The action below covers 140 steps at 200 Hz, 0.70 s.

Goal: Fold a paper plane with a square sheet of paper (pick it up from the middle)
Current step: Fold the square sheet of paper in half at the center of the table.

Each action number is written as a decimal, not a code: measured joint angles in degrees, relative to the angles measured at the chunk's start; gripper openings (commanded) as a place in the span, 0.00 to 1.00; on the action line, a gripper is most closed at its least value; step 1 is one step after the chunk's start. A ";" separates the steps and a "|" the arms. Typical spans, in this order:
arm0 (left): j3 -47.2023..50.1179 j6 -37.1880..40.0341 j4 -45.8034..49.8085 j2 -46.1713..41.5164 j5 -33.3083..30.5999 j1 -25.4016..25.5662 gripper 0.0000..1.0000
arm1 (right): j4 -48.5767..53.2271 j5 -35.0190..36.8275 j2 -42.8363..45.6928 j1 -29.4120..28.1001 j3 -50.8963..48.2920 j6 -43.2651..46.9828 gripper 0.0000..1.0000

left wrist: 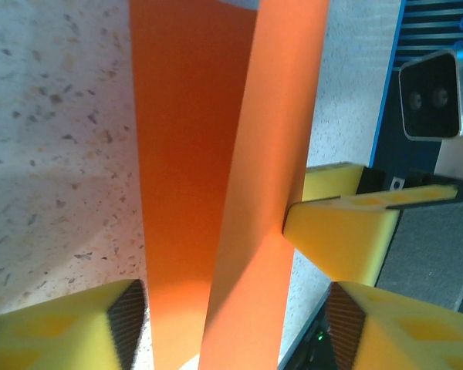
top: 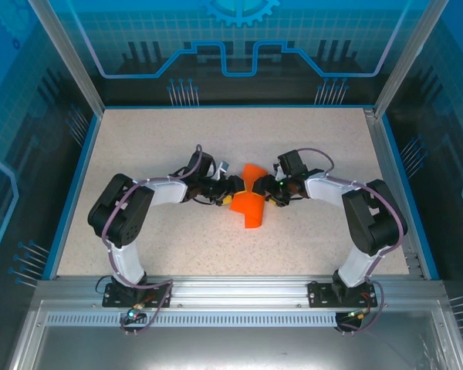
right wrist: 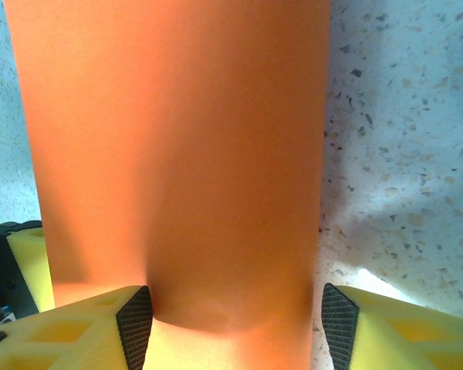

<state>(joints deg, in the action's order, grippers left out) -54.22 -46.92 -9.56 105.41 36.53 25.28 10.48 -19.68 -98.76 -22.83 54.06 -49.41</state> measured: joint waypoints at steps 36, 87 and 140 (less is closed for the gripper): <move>-0.07 -0.79 -0.24 0.00 0.85 0.09 0.35 | 0.50 -0.74 0.04 0.74 -0.09 1.07 0.63; -0.39 -1.68 -1.81 0.28 0.85 1.57 0.11 | 0.61 -3.08 0.74 2.21 -0.33 2.56 0.65; 0.52 -5.75 -6.88 1.44 0.37 3.30 0.08 | 0.66 -5.55 0.98 3.72 -1.27 3.74 0.66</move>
<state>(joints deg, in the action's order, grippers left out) -53.69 -52.66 -16.45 106.85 36.91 28.58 11.14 -25.23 -97.78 -19.11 52.80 -45.67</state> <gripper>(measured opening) 0.084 0.654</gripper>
